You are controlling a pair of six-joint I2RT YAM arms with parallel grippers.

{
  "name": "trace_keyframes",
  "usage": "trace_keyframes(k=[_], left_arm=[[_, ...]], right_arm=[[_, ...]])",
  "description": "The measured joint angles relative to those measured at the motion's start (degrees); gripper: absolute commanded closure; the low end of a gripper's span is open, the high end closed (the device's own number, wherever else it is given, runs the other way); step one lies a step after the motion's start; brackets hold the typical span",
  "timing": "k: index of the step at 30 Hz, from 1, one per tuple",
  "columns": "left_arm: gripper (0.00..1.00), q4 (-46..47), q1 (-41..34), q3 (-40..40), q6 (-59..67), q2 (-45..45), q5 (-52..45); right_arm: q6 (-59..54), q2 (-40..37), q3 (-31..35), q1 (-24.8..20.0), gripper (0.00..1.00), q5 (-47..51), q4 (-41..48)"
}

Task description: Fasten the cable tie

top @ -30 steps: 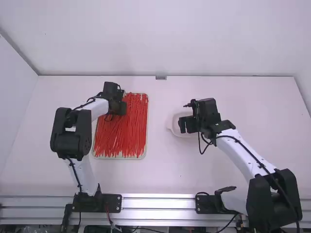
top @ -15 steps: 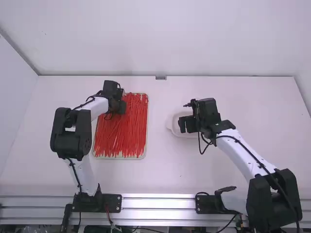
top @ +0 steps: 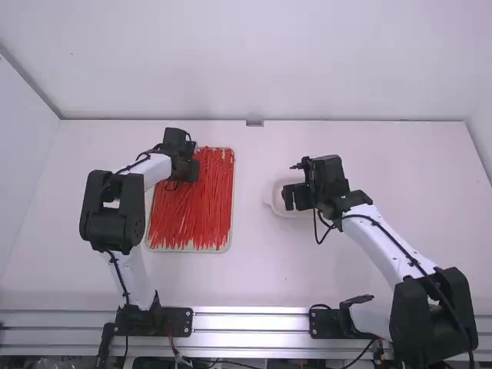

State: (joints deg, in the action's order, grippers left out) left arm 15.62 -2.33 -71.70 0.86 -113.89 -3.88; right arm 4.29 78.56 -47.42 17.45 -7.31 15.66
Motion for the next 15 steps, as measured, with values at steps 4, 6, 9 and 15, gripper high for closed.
trace_keyframes(k=[4,6,9,15], left_arm=[[0.78,-0.02,0.02,0.00,0.24,0.00,-1.68],[0.78,0.00,0.02,0.00,0.28,0.00,-2.08],[0.78,0.04,0.00,0.00,0.24,0.00,-2.27],[0.81,0.26,0.00,0.00,0.44,0.00,-2.32]], right_arm=[[0.00,0.00,0.00,0.00,0.00,-0.02,0.00],[-0.02,0.00,0.00,0.00,0.00,-0.02,0.02],[0.00,0.02,0.00,0.00,0.00,-0.02,0.04],[0.00,0.00,0.02,0.00,0.00,-0.02,0.04]])
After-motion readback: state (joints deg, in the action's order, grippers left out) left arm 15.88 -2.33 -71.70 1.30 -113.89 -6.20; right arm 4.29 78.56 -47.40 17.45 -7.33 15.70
